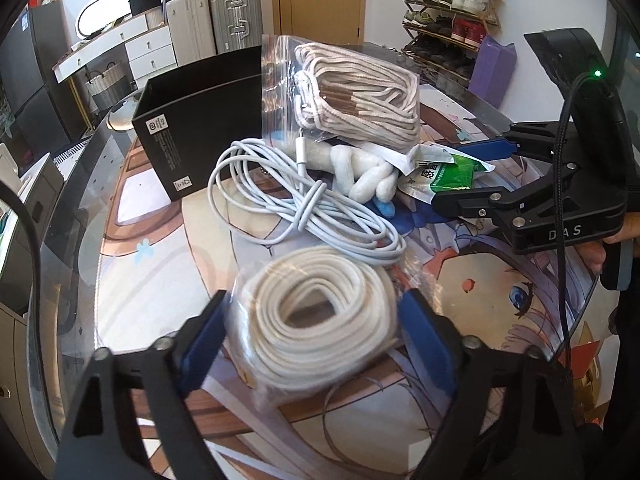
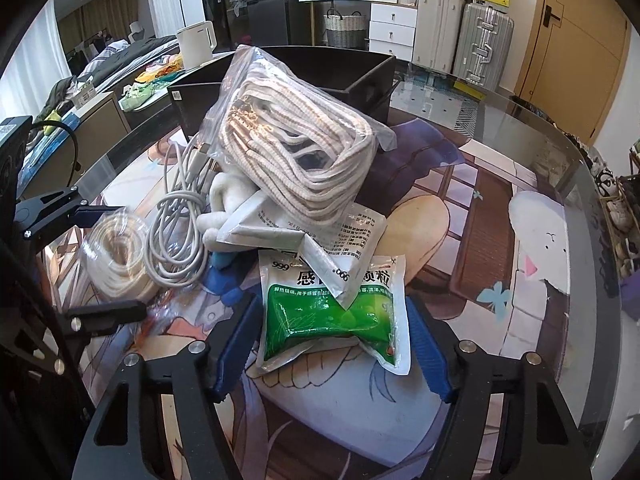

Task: Organize soft objects
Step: 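Close right tool on the green packet while left tool grasps the bagged rope coil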

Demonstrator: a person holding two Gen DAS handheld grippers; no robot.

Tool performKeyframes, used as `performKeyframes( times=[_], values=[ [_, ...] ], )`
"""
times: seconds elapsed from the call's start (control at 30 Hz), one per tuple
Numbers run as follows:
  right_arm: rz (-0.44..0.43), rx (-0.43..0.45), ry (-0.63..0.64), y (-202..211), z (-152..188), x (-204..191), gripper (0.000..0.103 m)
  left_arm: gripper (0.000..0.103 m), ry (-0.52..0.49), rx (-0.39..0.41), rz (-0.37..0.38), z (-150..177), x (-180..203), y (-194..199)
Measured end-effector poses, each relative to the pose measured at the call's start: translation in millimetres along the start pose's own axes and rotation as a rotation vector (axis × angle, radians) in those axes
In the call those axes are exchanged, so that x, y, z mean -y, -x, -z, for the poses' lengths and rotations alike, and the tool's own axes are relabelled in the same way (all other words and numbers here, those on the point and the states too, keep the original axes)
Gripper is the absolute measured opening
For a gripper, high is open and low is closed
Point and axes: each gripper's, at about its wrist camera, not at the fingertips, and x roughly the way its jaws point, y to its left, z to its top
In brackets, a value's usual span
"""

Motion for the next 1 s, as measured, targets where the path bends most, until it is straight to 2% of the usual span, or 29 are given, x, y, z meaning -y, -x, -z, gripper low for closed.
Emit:
performKeyframes(
  times=[0.23, 0.4, 1.0],
  values=[
    [-0.018, -0.009, 0.03, 6, 4, -2, 0.063, 0.062, -0.008, 0.015, 0.014, 0, 1, 6],
    [-0.031, -0.015, 0.056, 9, 8, -3, 0.061, 0.052, -0.001, 0.023, 0.011, 2, -1, 11],
    [-0.123, -0.021, 0.192, 15, 12, -36, 0.056, 0.039, 0.039, 0.048, -0.016, 7, -14, 23]
  ],
)
